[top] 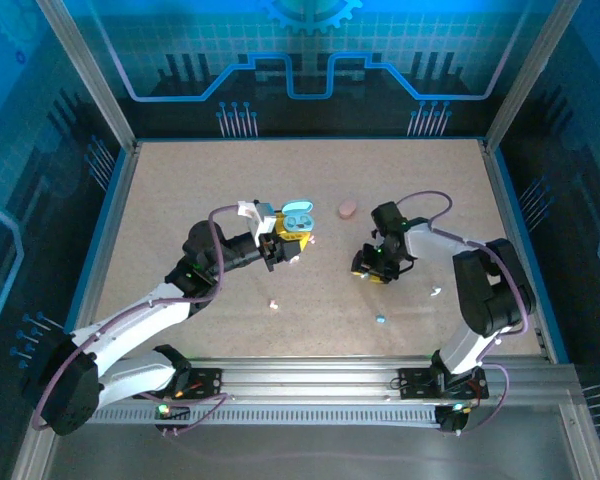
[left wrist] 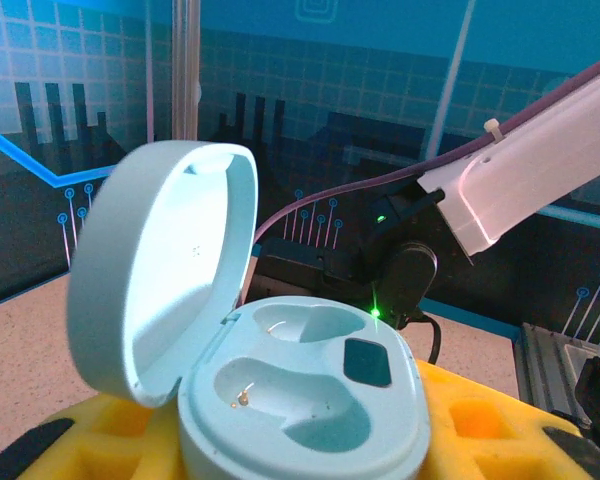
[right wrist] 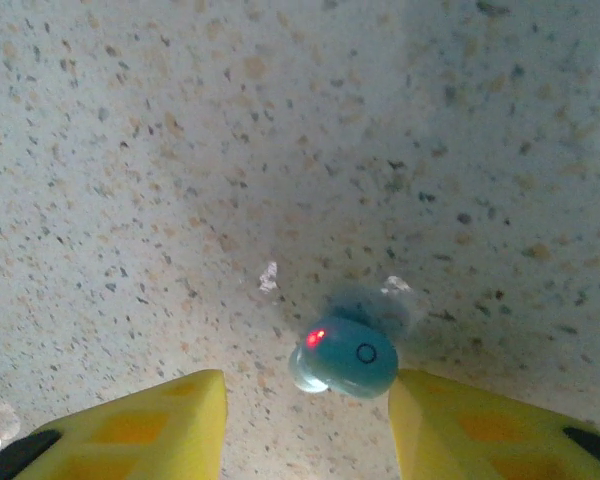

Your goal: Insert the wireless bluetooth earbuds into the charging case

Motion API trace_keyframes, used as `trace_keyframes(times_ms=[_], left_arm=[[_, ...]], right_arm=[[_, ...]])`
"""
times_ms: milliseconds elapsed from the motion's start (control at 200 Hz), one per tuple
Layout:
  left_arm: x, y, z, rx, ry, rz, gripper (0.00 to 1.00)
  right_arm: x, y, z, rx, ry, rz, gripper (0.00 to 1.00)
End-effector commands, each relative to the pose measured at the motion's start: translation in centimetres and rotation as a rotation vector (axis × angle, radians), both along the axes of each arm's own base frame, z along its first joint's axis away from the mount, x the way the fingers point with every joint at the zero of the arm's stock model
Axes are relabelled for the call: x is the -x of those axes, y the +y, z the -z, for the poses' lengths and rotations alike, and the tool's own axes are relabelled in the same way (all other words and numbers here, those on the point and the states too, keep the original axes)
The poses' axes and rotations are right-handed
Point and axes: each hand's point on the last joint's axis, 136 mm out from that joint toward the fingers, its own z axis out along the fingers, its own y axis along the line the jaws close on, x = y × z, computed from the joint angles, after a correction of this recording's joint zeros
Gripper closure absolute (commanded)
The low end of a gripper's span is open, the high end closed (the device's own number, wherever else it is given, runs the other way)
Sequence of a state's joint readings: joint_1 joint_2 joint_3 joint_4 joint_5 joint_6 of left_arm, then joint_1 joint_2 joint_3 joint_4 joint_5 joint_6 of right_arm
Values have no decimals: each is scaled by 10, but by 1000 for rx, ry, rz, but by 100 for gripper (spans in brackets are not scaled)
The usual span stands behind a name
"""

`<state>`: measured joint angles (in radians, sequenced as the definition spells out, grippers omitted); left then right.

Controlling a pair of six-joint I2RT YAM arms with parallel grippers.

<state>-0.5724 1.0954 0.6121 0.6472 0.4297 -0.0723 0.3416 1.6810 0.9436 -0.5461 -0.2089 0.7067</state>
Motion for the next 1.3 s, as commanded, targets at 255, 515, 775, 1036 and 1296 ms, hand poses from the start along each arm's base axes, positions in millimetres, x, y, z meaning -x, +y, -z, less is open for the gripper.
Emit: trace_keyframes(times_ms=[255,515,775,1036,1296], left_arm=[[-3,4,-2,-10,-20,-25,69],[-4,3,0,-14,-15,-28,68],[-5,4,-1,-13,-15,-31,68],[-3,5,-2,-13,-14,-30,68],[-3,4,-4,-10,-13,-27,68]], right_arm=[[-21,3,0,48,-29,-47,55],[-24,4,-1,98,-20,-109,58],[-23,-4,0,212,8,-221,61],[-21,1,1,218,30,-400,59],[-19,11,5,168,58,-465,61]])
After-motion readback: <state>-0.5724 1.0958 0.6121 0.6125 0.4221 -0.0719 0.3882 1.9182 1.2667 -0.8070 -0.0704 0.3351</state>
